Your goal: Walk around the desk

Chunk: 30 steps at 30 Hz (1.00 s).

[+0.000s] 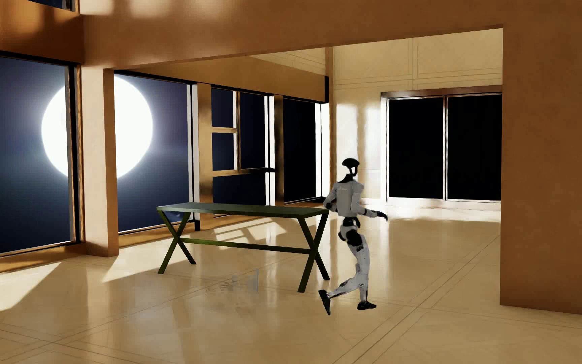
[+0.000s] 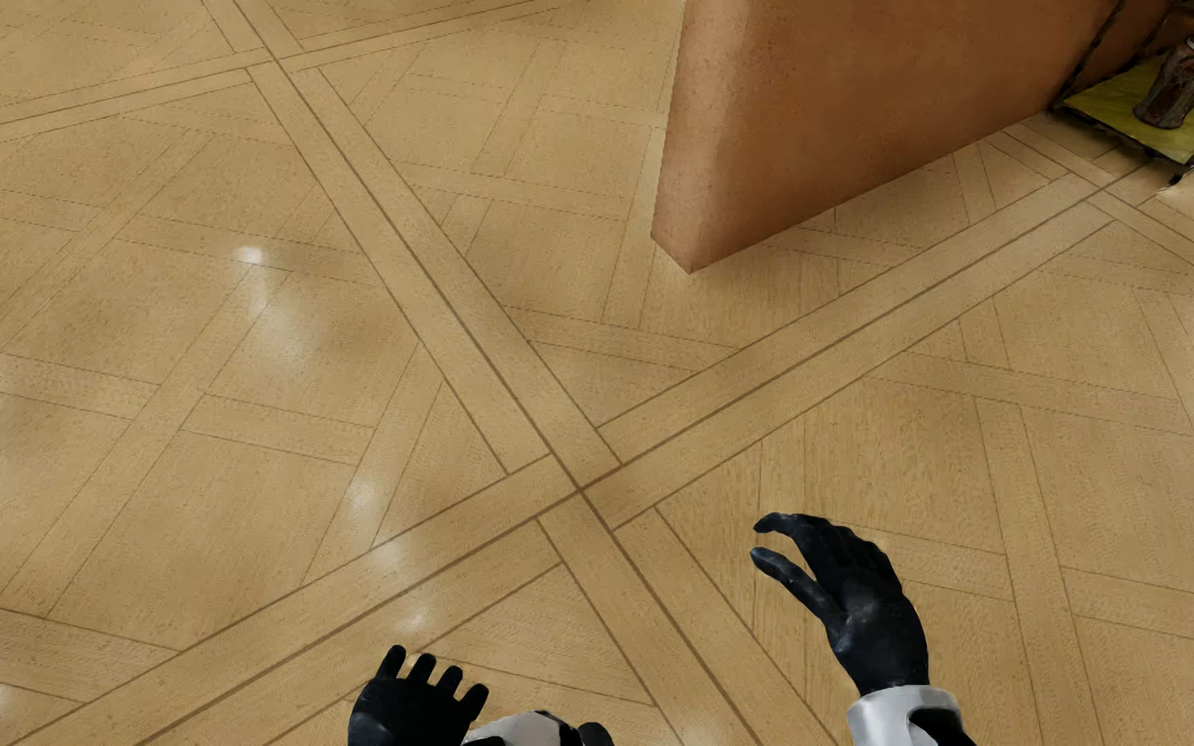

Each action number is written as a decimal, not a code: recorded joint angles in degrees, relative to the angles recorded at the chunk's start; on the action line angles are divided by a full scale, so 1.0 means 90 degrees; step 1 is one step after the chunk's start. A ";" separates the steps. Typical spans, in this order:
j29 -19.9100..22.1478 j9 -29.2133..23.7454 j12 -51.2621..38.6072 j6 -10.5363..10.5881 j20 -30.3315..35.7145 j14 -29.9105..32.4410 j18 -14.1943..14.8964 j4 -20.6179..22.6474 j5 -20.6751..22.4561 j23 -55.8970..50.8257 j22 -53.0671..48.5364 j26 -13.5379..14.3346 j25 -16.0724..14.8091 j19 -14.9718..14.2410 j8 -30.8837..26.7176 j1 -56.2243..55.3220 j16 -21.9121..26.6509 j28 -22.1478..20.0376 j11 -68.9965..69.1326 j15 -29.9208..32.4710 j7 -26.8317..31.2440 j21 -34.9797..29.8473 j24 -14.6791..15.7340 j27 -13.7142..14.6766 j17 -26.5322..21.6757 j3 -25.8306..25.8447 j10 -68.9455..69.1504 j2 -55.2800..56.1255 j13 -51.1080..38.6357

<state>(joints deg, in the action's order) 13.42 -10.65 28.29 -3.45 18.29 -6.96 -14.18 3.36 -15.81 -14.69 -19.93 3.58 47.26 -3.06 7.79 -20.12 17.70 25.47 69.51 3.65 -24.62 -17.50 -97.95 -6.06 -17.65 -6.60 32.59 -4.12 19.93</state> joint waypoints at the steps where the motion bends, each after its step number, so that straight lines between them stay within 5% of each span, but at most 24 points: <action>1: -0.0228 -0.0062 -0.0402 -0.0075 -0.0169 -0.0253 0.0006 0.0316 0.0138 0.0844 0.0233 -0.0077 0.0513 0.0261 -0.0465 0.0418 -0.0699 0.0112 0.0850 -0.0382 0.0252 0.0121 -0.0854 -0.0519 0.0266 0.0094 -0.0105 0.0778 0.0037; 2: -0.0587 -0.0096 -0.0690 -0.0117 -0.0384 -0.0371 0.0026 0.0612 0.0069 0.1982 0.0438 -0.0162 0.0807 0.0273 -0.0658 0.0883 -0.1486 -0.0118 0.1265 -0.0566 0.0582 0.0304 -0.1200 -0.1077 0.0569 0.0192 -0.0377 0.1520 0.0118; 3: -0.1117 -0.0095 -0.0993 -0.0140 -0.0478 -0.0448 0.0064 0.0866 -0.0114 0.3201 0.0668 -0.0201 0.0728 0.0482 -0.0656 0.1354 -0.2217 -0.0447 0.1273 -0.0755 0.1003 0.0632 -0.1122 -0.1632 0.0852 0.0312 -0.0682 0.2178 0.0189; 5: -0.2051 -0.0028 -0.1707 -0.0137 -0.0107 -0.0647 0.0160 0.1222 -0.0539 0.5200 0.0987 -0.0020 0.0195 0.0682 -0.0350 0.2136 -0.2754 -0.1029 0.0312 -0.0981 0.2002 0.1493 -0.0418 -0.2203 0.1148 0.0582 -0.1119 0.3260 0.0558; 7: -0.2630 0.0066 -0.2492 -0.0120 0.0764 -0.0965 0.0288 0.1351 -0.0725 0.6313 0.1129 0.0434 0.0338 0.0636 0.0069 0.2796 -0.2402 -0.1791 -0.1888 -0.0968 0.2965 0.1726 0.1167 -0.1867 0.1091 0.0785 -0.1316 0.3809 0.1312; 9: -0.2927 0.0146 -0.3024 -0.0110 0.1431 -0.1135 0.0487 0.1161 -0.0294 0.6744 0.1303 0.0798 0.0686 0.0084 0.0148 0.3500 -0.1643 -0.2173 -0.5331 -0.0817 0.3587 0.1895 0.3424 -0.1313 0.1175 0.0893 -0.1651 0.3650 0.1930; 10: -0.3113 0.0162 -0.3017 -0.0110 0.1577 -0.1155 0.0554 0.0998 0.0001 0.6847 0.1339 0.0923 0.0756 -0.0295 0.0172 0.3846 -0.1217 -0.2204 -0.6482 -0.0962 0.3706 0.2089 0.4176 -0.1126 0.1233 0.0921 -0.1706 0.3523 0.2122; 11: -0.3335 0.0166 -0.2906 -0.0113 0.1568 -0.1077 0.0626 0.0834 0.0302 0.6902 0.1400 0.0860 0.0834 -0.0561 0.0089 0.4137 -0.0787 -0.2203 -0.6666 -0.0968 0.3673 0.2262 0.4534 -0.1020 0.1232 0.0953 -0.1461 0.3506 0.2131; 12: -0.3471 0.0170 -0.2672 -0.0109 0.1429 -0.0809 0.0733 0.0621 0.0655 0.6908 0.1564 0.0626 0.0998 -0.0368 -0.0283 0.4372 -0.0416 -0.2205 -0.6141 -0.0524 0.3571 0.2356 0.4539 -0.0955 0.1204 0.0995 -0.1179 0.3553 0.2003; 13: -0.3412 0.0169 -0.2352 -0.0091 0.1180 -0.0317 0.0856 0.0439 0.0921 0.6834 0.1863 0.0206 0.1186 -0.0212 -0.0470 0.4516 -0.0148 -0.2101 -0.5463 0.0102 0.3405 0.2441 0.4133 -0.0942 0.1192 0.1028 -0.0703 0.3586 0.1803; 14: -0.3113 0.0140 -0.2041 -0.0049 0.0895 0.0432 0.1059 0.0231 0.1052 0.6717 0.2280 -0.0264 0.1340 -0.0094 -0.0399 0.4344 0.0011 -0.1899 -0.4624 0.0100 0.3193 0.2546 0.3316 -0.0958 0.1261 0.1043 0.0323 0.3615 0.1576; 15: -0.2669 0.0099 -0.1851 0.0017 0.0609 0.1069 0.1895 -0.0067 0.1130 0.6611 0.2944 -0.0910 0.1382 0.0179 -0.0239 0.3854 -0.0044 -0.1664 -0.3955 -0.0441 0.2941 0.2702 0.2204 -0.1043 0.1388 0.1063 0.1823 0.3525 0.1265; 16: -0.2143 0.0064 -0.1737 0.0112 0.0255 0.1915 0.2123 -0.0519 0.1200 0.6540 0.3800 -0.1475 0.1366 0.0282 -0.0015 0.3157 -0.0277 -0.1414 -0.3673 -0.0954 0.2732 0.2844 0.1042 -0.1144 0.1540 0.1061 0.3283 0.3220 0.0889; 17: -0.1741 0.0039 -0.1604 0.0225 -0.0341 0.1683 0.1820 -0.0902 0.1311 0.6517 0.4609 -0.1969 0.1345 0.0320 0.0172 0.2408 -0.0678 -0.1213 -0.3711 -0.1295 0.2607 0.2911 0.0235 -0.1315 0.1635 0.1011 0.4337 0.2805 0.0387; 18: -0.1545 0.0024 -0.1356 0.0330 -0.1235 0.1243 0.1524 -0.1181 0.1474 0.6517 0.5137 -0.2388 0.1489 0.0343 0.0243 0.1696 -0.1179 -0.1220 -0.3962 -0.1498 0.2406 0.2802 0.0137 -0.1361 0.1634 0.0921 0.4986 0.2325 -0.0184; 19: -0.1541 0.0025 -0.1102 0.0410 -0.2165 0.1086 0.1466 -0.1424 0.1658 0.6483 0.5338 -0.2584 0.1623 0.0355 0.0215 0.1065 -0.1642 -0.1293 -0.4291 -0.1627 0.2128 0.2524 0.0673 -0.1351 0.1537 0.0786 0.5222 0.1845 -0.0821; 20: -0.1575 0.0035 -0.0867 0.0473 -0.2890 0.1081 0.1371 -0.1579 0.1835 0.6318 0.5351 -0.2544 0.1700 0.0360 0.0134 0.0492 -0.1876 -0.1254 -0.4647 -0.1730 0.1837 0.2179 0.1576 -0.1130 0.1421 0.0621 0.5107 0.1386 -0.1422; 22: -0.1486 0.0068 -0.0297 0.0566 -0.3418 0.0840 0.1197 -0.1591 0.2118 0.5454 0.5453 -0.1922 0.1445 0.0361 -0.0082 -0.0467 -0.1625 -0.0878 -0.5211 -0.2026 0.1342 0.1449 0.3386 -0.0261 0.1168 0.0285 0.3996 0.0572 -0.2316; 23: -0.1398 0.0082 0.0017 0.0600 -0.3334 0.0800 0.1131 -0.1508 0.2228 0.4843 0.5532 -0.1576 0.1143 0.0367 -0.0179 -0.0792 -0.1309 -0.0866 -0.5419 -0.2207 0.1154 0.1128 0.3983 0.0127 0.0994 0.0145 0.2966 0.0200 -0.2667; 25: -0.1195 0.0100 0.0576 0.0685 -0.2821 0.0892 0.1278 -0.1305 0.2390 0.3602 0.5703 -0.1343 0.0524 0.0363 -0.0262 -0.0797 -0.0715 -0.1150 -0.5748 -0.2596 0.0499 0.0632 0.4157 0.0530 0.0577 -0.0015 -0.0201 -0.0554 -0.3229; 27: -0.0848 0.0118 0.0895 0.0735 -0.2466 0.0483 0.1837 -0.0822 0.2493 0.2691 0.5833 -0.1752 -0.0122 0.0322 -0.0220 -0.0597 -0.0562 -0.1433 -0.6008 -0.2785 0.0067 0.0537 0.3530 0.0609 0.0381 -0.0055 -0.2969 -0.1316 -0.3473; 28: -0.0594 0.0124 0.0921 0.0726 -0.2399 0.0412 0.2024 -0.0774 0.2570 0.2417 0.5942 -0.2028 -0.0371 0.0347 -0.0098 -0.0587 -0.0615 -0.1507 -0.5755 -0.2771 -0.0233 0.0632 0.3230 0.0558 0.0354 -0.0034 -0.2908 -0.1589 -0.3408; 29: -0.0433 0.0120 0.0845 0.0676 -0.2383 0.0479 0.1738 -0.0750 0.2597 0.2265 0.6086 -0.2259 -0.0615 0.0265 0.0054 -0.0524 -0.0707 -0.1548 -0.5363 -0.2626 -0.0272 0.0764 0.3037 0.0489 0.0380 -0.0031 -0.2366 -0.1775 -0.3175; 30: -0.0399 0.0103 0.0741 0.0601 -0.2485 0.0687 0.0475 -0.0778 0.2568 0.2290 0.6186 -0.2361 -0.0745 0.0275 0.0085 -0.0449 -0.0919 -0.1608 -0.4729 -0.2098 -0.0461 0.0808 0.3075 0.0424 0.0429 -0.0035 -0.1933 -0.1774 -0.2902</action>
<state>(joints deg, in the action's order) 9.84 -9.71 34.96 1.96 -4.07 -0.78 -9.91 -3.64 7.30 5.92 35.74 -17.67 40.55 -0.58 8.56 -24.16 9.43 10.99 26.95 -15.23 -28.77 -10.23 -70.27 -2.24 -13.79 -6.92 15.19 -20.08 -6.18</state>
